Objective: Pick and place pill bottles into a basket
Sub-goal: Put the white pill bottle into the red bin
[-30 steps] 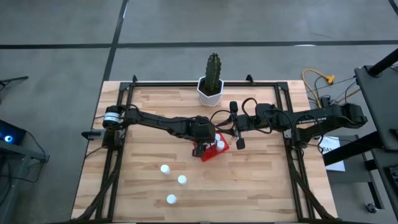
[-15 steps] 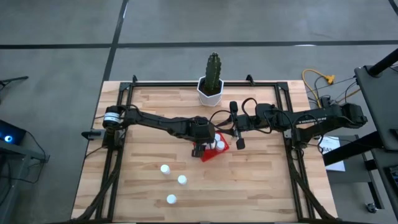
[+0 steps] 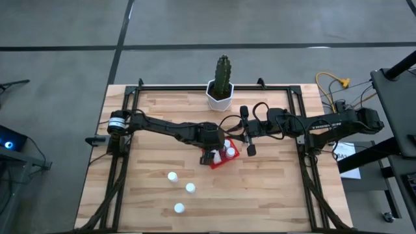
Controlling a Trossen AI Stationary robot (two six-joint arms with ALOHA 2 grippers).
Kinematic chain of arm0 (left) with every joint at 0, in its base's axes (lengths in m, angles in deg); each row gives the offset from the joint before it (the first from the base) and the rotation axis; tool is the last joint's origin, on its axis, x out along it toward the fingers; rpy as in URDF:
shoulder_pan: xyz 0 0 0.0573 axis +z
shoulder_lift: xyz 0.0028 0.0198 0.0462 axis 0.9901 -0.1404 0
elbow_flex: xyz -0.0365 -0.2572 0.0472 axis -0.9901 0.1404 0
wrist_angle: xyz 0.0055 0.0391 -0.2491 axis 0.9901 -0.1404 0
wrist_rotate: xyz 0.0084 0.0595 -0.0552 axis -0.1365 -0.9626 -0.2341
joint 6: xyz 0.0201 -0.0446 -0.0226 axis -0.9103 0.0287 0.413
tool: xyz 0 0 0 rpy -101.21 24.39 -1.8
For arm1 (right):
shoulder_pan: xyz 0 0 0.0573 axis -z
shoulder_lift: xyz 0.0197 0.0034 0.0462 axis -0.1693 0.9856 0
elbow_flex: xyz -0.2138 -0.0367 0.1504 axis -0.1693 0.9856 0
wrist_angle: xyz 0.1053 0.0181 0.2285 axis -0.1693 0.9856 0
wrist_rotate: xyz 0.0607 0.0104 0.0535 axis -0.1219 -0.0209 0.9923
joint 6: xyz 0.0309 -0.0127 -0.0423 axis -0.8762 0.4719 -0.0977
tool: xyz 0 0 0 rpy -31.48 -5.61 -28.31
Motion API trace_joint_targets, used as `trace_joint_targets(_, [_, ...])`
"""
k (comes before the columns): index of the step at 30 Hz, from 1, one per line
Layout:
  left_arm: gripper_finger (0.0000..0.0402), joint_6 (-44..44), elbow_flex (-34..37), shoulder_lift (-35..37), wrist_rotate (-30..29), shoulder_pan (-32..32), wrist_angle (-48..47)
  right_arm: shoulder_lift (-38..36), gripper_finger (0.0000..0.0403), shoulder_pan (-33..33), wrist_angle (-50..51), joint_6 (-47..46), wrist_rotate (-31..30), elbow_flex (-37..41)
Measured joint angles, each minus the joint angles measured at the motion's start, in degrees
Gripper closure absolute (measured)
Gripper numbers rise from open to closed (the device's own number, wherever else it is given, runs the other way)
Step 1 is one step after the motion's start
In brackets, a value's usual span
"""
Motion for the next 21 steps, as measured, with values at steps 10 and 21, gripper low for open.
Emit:
trace_joint_targets(10, [0.0164, -9.56, -0.11, 0.09, 2.52, -3.23, -4.49, 0.00, 0.0329, -0.02, 0.25, -0.02, 0.15, 0.00])
trace_joint_targets(21, [0.0164, -15.60, -0.15, 0.13, 1.56, -4.17, -4.47, 0.00, 0.0329, -0.04, 0.26, -0.04, 0.24, 0.00])
